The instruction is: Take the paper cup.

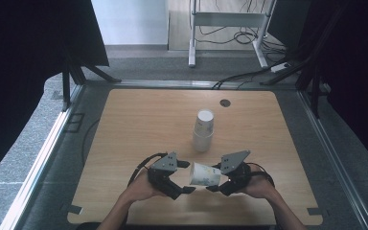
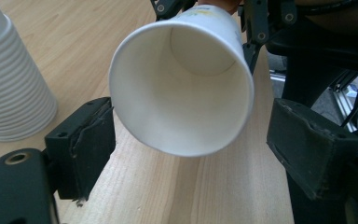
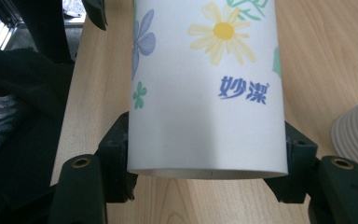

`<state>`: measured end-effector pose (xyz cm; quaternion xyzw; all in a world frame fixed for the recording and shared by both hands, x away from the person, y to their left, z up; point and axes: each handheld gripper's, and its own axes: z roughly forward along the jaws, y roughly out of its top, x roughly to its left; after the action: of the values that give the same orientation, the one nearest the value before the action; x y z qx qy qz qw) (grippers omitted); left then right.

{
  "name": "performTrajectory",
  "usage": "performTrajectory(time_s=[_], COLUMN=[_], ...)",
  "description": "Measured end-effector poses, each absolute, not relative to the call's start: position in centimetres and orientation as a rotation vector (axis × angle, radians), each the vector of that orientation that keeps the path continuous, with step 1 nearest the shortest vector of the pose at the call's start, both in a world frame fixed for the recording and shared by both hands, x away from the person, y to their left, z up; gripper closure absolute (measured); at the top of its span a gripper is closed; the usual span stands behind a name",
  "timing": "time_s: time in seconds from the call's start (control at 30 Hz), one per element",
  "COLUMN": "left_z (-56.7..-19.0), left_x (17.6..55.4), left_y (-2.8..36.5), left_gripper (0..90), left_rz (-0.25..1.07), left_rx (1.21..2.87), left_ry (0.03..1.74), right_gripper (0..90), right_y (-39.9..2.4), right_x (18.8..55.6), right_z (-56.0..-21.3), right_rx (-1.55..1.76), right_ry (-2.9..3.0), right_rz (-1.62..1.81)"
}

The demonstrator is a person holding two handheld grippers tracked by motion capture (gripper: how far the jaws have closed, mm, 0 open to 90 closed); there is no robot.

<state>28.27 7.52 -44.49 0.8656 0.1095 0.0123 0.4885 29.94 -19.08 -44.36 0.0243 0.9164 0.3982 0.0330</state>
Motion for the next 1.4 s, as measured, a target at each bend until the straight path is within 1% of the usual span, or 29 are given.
performTrajectory(time_s=[0.37,0.6,1.03,1.4], left_z=[-45.08,-45.26,-45.28,-45.16], left_x=[28.39,28.39,28.22,28.18], left_y=[7.28,7.05,7.06,7.07], left_gripper=[16.2,22.0,29.9,31.6], left_rz=[-0.008,-0.007,0.019,0.028], left_rx=[2.087,2.097,2.112,2.112], left_ry=[0.261,0.253,0.245,0.243], right_gripper=[37.0,37.0,37.1,36.8], right_y=[-18.66,-18.52,-18.39,-18.35], right_x=[29.56,29.46,29.68,29.85], right_z=[-44.77,-44.87,-45.21,-45.38], right_rx=[0.003,-0.019,-0.015,-0.001], right_ry=[2.830,2.833,2.866,2.885], right_rz=[1.240,1.235,1.194,1.187])
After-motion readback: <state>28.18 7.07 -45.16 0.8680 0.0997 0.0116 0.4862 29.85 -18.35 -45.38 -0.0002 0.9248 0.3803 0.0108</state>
